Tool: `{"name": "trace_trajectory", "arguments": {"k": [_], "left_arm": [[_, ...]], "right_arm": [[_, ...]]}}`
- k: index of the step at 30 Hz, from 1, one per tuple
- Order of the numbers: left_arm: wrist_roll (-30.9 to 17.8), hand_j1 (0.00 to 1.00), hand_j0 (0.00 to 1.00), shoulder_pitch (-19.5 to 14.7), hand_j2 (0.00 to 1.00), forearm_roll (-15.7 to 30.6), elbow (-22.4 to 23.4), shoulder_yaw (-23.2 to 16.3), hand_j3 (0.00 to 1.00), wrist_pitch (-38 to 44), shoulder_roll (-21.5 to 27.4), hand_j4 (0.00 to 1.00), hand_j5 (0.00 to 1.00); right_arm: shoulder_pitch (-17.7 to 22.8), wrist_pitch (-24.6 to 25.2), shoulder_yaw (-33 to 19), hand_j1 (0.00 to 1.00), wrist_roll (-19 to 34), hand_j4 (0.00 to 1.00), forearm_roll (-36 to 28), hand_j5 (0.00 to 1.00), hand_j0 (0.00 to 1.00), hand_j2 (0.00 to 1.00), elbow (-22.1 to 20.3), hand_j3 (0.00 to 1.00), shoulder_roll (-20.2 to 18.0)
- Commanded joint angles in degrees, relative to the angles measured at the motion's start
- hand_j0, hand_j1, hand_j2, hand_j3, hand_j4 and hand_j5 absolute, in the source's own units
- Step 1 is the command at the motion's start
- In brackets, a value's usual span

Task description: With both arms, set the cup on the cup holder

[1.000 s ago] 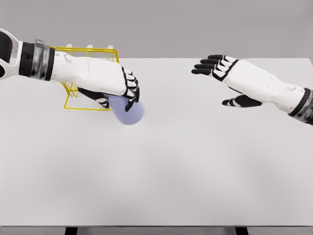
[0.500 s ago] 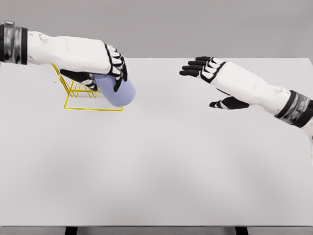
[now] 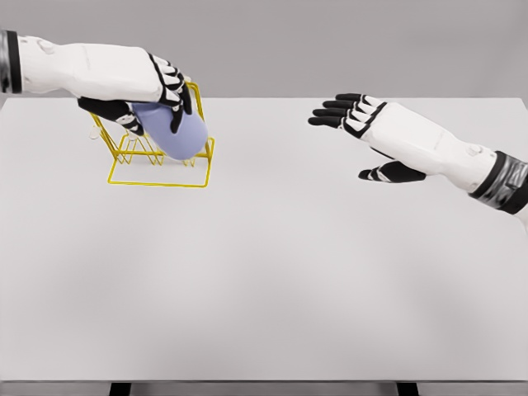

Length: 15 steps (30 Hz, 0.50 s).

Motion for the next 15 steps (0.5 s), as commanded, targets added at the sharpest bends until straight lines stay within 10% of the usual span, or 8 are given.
{"name": "trace_trajectory", "arguments": {"k": [1,15], "left_arm": [[0.1,0.46,0.46,0.0,0.46,0.1,0.4,0.1,0.46,0.2,0.1,0.46,0.46],[0.1,0.46,0.46,0.4,0.46,-0.2,5.6,-0.1,0.46,0.2,-0.3,0.46,0.46]], "right_arm": [[0.0,0.2,-0.1,1.0,0.0,1.0,-0.4,1.0,1.0,1.0,0.0,1.0,-0.4],[-0.3,0.2,0.2,1.0,0.0,1.0,-0.5,1.0,1.0,1.0,0.2,1.0,-0.4]]}}
